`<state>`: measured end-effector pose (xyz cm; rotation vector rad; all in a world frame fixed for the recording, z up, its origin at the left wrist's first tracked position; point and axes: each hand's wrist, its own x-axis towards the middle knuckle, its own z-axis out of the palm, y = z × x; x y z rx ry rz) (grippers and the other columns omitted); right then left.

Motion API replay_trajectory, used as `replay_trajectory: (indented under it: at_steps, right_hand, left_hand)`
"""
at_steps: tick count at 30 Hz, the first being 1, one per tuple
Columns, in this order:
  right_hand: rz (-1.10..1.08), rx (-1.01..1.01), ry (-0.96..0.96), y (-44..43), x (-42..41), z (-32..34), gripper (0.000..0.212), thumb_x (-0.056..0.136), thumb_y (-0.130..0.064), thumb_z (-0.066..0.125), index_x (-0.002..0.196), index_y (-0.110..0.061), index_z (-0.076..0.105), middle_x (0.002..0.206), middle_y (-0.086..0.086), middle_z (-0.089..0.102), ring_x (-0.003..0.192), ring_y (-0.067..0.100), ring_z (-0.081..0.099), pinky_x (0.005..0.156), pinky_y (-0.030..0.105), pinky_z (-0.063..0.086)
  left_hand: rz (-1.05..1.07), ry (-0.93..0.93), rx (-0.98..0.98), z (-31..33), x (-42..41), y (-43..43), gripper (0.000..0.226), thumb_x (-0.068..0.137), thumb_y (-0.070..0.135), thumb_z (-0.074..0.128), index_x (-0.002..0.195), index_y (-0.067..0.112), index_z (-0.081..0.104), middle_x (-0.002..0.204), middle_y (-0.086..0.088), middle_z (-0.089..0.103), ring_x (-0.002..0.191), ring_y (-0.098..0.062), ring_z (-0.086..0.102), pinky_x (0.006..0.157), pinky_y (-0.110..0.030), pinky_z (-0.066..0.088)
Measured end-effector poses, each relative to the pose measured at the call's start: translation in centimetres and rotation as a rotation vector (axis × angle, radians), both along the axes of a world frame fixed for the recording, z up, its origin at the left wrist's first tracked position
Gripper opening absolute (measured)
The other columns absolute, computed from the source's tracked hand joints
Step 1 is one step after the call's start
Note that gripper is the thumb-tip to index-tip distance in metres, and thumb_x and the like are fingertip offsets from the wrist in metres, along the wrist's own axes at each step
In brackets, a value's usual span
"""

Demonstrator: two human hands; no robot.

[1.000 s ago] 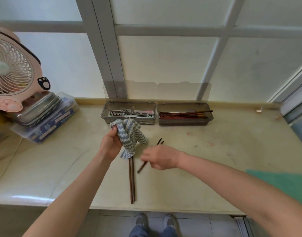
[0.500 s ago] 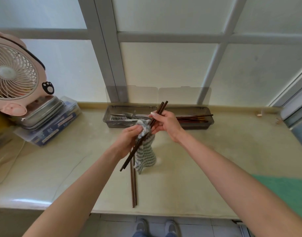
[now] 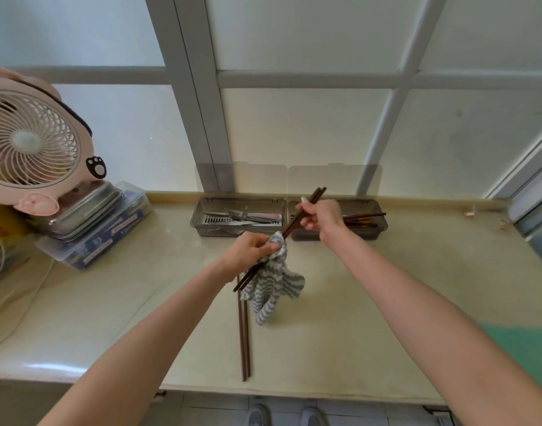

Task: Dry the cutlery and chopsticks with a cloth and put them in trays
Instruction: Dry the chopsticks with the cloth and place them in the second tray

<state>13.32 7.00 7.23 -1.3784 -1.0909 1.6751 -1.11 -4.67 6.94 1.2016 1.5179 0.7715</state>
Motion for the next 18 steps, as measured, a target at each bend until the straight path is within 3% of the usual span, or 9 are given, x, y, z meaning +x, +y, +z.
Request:
replay_trajectory:
  at_steps: [4, 8, 10, 13, 16, 18]
  right_hand:
    - [-0.174, -0.007, -0.019, 2.0, 2.2, 0.1, 0.017, 0.091, -0.011, 0.061, 0.084, 0.002, 0.066, 0.068, 0.009, 0.062, 0.036, 0.007, 0.050, 0.034, 0.016, 0.038]
    - [-0.306, 0.002, -0.040, 2.4, 2.7, -0.2, 0.017, 0.091, -0.014, 0.062, 0.082, -0.001, 0.067, 0.064, 0.009, 0.063, 0.033, 0.007, 0.052, 0.036, 0.015, 0.044]
    - [-0.455, -0.040, 0.040, 2.9, 4.0, -0.1, 0.013, 0.092, -0.013, 0.061, 0.084, -0.004, 0.064, 0.070, 0.007, 0.063, 0.039, 0.009, 0.057, 0.039, 0.016, 0.047]
    - [-0.541, -0.096, 0.261, 3.3, 6.2, -0.7, 0.004, 0.090, -0.005, 0.060, 0.091, -0.001, 0.061, 0.076, 0.008, 0.064, 0.048, 0.015, 0.064, 0.049, 0.021, 0.054]
    - [-0.401, -0.220, 0.503, 1.3, 4.7, -2.2, 0.001, 0.089, 0.002, 0.058, 0.090, 0.002, 0.059, 0.085, 0.013, 0.064, 0.067, 0.023, 0.069, 0.055, 0.026, 0.058]
    - [-0.300, -0.317, 0.618, -1.1, 2.3, -3.1, 0.002, 0.090, 0.003, 0.056, 0.089, 0.003, 0.058, 0.084, 0.016, 0.064, 0.068, 0.025, 0.070, 0.057, 0.026, 0.059]
  left_hand:
    - [-0.013, 0.091, 0.032, -1.7, -0.7, -1.6, 0.031, 0.092, 0.026, 0.056, 0.094, -0.004, 0.064, 0.083, -0.016, 0.066, 0.078, -0.026, 0.064, 0.073, -0.036, 0.052]
    - [0.156, 0.042, 0.076, -2.5, -0.9, -2.4, 0.023, 0.090, 0.024, 0.059, 0.086, 0.003, 0.067, 0.080, -0.012, 0.068, 0.073, -0.019, 0.063, 0.064, -0.027, 0.050]
    - [0.301, -0.001, 0.091, -2.7, -1.7, -2.9, 0.016, 0.090, 0.020, 0.059, 0.080, 0.010, 0.067, 0.077, -0.009, 0.067, 0.072, -0.018, 0.063, 0.059, -0.021, 0.050]
    - [0.564, -0.254, 0.047, -3.4, -2.9, -3.3, 0.016, 0.092, 0.018, 0.055, 0.085, 0.009, 0.067, 0.079, -0.008, 0.069, 0.079, -0.023, 0.064, 0.065, -0.027, 0.051]
    - [0.612, -0.620, 0.000, -3.6, -1.4, -2.0, 0.022, 0.096, 0.019, 0.045, 0.098, 0.006, 0.063, 0.091, -0.010, 0.068, 0.087, -0.025, 0.063, 0.074, -0.033, 0.049]
    - [0.605, -0.800, -0.020, -3.2, 0.6, -0.5, 0.025, 0.098, 0.020, 0.040, 0.105, 0.004, 0.059, 0.096, -0.012, 0.066, 0.088, -0.023, 0.062, 0.073, -0.033, 0.049]
